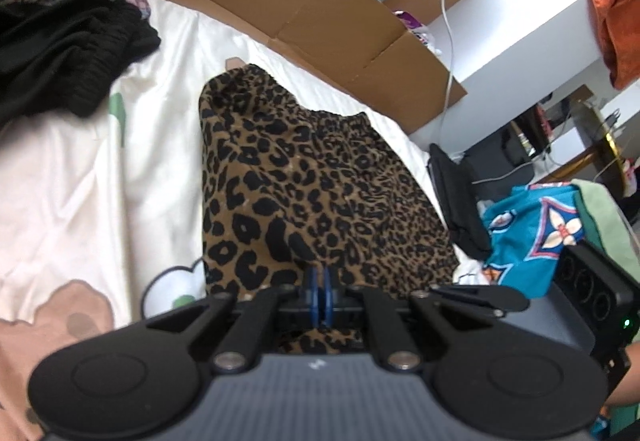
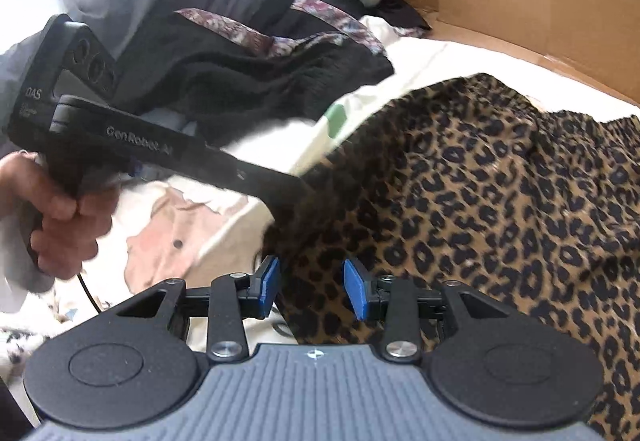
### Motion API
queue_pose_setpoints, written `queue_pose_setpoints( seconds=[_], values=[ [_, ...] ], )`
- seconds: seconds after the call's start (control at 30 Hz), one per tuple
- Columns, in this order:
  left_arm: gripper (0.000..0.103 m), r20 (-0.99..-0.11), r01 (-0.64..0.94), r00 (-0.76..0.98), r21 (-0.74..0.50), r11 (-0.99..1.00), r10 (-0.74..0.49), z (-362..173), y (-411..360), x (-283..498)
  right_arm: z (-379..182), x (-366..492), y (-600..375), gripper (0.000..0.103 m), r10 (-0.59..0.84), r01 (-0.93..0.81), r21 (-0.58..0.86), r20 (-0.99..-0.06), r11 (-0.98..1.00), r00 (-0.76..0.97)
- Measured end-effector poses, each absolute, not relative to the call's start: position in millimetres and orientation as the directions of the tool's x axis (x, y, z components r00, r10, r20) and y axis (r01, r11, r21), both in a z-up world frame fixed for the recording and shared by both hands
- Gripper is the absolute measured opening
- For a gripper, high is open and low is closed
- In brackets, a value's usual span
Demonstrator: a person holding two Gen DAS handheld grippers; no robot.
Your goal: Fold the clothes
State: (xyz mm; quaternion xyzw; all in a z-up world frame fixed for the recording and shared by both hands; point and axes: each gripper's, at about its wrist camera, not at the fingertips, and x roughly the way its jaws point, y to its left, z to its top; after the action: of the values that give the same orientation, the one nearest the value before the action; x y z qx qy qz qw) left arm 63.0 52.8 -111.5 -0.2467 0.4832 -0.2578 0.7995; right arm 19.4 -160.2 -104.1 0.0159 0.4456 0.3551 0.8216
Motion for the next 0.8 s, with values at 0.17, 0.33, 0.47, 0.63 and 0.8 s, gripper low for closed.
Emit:
queue_pose_setpoints(
  seconds=[0.17, 0.33, 0.47, 0.63, 0.8],
  values=[
    [0.004, -0.619, 0.162, 0.39, -0.683, 0.712, -0.682, -116.2, 52.5, 63.0, -102.2, 25.9, -143.9, 0.043, 0.607, -0.582, 0.343, -0.715, 0.737, 0.348],
    [0.004, -0.604, 0.15, 0.383, -0.706, 0.693, -0.699, -120.6, 51.9, 63.3, -104.2, 34.3, -133.3, 0.044, 0.603, -0.562, 0.356, -0.718, 0.747, 0.348],
    [0.004, -0.592, 0.144, 0.383, -0.72, 0.679, -0.709, -122.0, 53.6, 65.2, -106.1, 39.4, -123.2, 0.046, 0.598, -0.565, 0.345, -0.719, 0.749, 0.354],
    [0.004, -0.569, 0.137, 0.392, -0.741, 0.657, -0.723, -122.7, 59.3, 64.7, -108.3, 42.8, -116.1, 0.047, 0.59, -0.559, 0.335, -0.718, 0.758, 0.37],
    [0.004, -0.558, 0.126, 0.392, -0.755, 0.643, -0.732, -125.9, 58.7, 64.2, -108.2, 43.5, -113.6, 0.046, 0.584, -0.568, 0.32, -0.72, 0.759, 0.375]
  ],
)
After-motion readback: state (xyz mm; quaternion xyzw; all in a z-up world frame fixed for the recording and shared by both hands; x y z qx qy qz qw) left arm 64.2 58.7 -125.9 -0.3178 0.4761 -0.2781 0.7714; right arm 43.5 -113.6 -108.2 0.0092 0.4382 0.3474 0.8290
